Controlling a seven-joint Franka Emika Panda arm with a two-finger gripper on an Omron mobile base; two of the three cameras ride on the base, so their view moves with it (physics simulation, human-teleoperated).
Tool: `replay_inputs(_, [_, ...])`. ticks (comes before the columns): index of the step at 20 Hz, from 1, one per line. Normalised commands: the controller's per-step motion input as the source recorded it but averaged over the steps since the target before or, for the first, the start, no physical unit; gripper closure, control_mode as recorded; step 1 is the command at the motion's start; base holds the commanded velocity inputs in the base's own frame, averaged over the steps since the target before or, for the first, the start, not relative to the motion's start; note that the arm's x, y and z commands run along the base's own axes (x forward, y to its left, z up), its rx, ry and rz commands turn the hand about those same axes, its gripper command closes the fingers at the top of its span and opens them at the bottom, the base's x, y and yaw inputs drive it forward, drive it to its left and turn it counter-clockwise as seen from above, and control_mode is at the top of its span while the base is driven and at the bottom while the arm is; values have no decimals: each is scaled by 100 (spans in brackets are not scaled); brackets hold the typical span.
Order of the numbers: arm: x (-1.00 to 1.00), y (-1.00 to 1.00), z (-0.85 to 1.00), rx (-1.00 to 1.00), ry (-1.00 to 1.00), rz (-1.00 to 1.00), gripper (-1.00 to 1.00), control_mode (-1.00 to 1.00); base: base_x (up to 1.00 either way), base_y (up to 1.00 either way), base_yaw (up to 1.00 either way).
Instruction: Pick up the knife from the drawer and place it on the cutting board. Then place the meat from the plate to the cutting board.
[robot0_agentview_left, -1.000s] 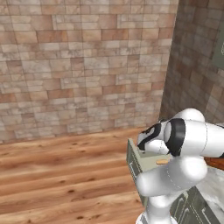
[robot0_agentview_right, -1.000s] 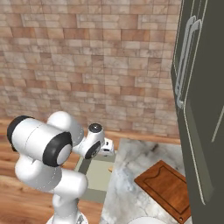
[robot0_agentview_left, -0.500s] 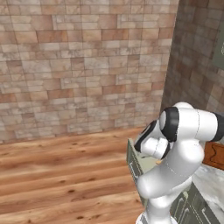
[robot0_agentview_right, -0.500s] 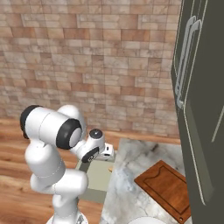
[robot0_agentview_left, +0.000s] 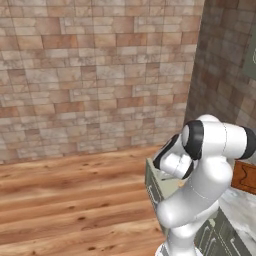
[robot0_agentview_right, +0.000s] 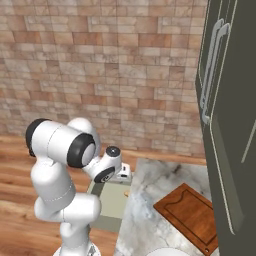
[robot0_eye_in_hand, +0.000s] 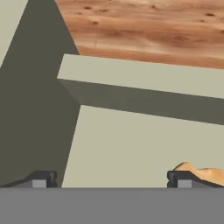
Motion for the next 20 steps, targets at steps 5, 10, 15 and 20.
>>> replay_inputs(5, [-5, 31, -10, 0, 1, 0, -100, -100, 0, 0, 0])
replay_inputs(10, [-10, 45, -7, 0, 0, 0, -100, -100, 0, 0, 0])
replay_inputs(15, [-16, 58, -4, 0, 0, 0, -100, -100, 0, 0, 0])
replay_inputs(20, [-8, 79, -2, 0, 1, -4, -100, -100, 0, 0, 0])
